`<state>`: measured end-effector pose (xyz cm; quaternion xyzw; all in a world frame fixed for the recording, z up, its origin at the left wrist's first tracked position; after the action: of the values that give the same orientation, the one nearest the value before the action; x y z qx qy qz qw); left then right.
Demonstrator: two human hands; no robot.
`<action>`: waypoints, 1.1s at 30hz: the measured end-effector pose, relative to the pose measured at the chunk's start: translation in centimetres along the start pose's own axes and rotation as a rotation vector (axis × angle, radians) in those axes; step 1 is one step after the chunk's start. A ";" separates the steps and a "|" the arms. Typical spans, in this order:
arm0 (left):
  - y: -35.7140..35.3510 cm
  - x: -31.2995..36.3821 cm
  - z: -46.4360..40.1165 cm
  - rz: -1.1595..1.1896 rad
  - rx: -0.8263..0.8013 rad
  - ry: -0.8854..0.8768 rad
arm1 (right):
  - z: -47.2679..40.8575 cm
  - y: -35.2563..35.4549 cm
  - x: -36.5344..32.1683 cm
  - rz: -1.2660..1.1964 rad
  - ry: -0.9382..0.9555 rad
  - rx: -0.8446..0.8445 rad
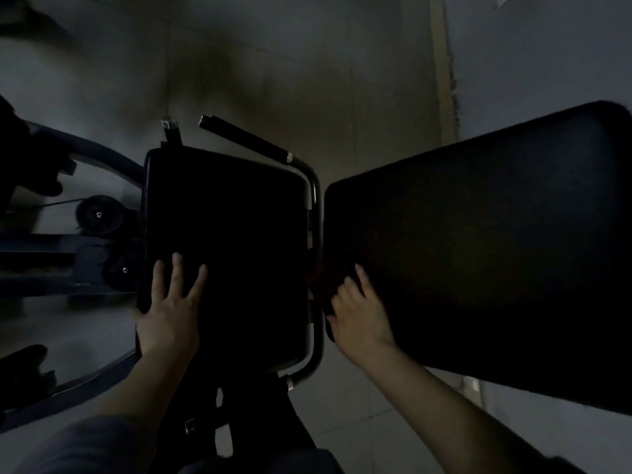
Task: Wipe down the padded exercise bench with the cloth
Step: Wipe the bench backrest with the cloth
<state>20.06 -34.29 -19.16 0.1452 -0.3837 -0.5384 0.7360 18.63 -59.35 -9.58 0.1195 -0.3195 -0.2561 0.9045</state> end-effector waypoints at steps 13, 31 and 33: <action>0.4 0.3 0.3 -0.076 -0.003 0.013 | -12.3 3.2 5.1 0.115 -0.255 0.059; 0.4 0.9 0.2 -0.101 -0.030 0.043 | -14.0 5.6 13.1 -0.024 -0.415 0.019; 0.2 0.8 0.2 -0.087 -0.021 0.053 | -12.4 5.3 12.8 -0.015 -0.416 0.060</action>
<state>20.16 -34.93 -18.53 0.1682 -0.3517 -0.5697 0.7235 37.11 -61.12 -10.43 0.0935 -0.5058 -0.2725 0.8131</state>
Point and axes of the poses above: each hand's wrist, its own z-axis away from the middle knuckle, its own y-axis out of the back of the hand, x = y × z, the point moved 4 cm from there along -z, towards the middle knuckle, and after that the axes turned 12 degrees about z, right-handed, at the moved point
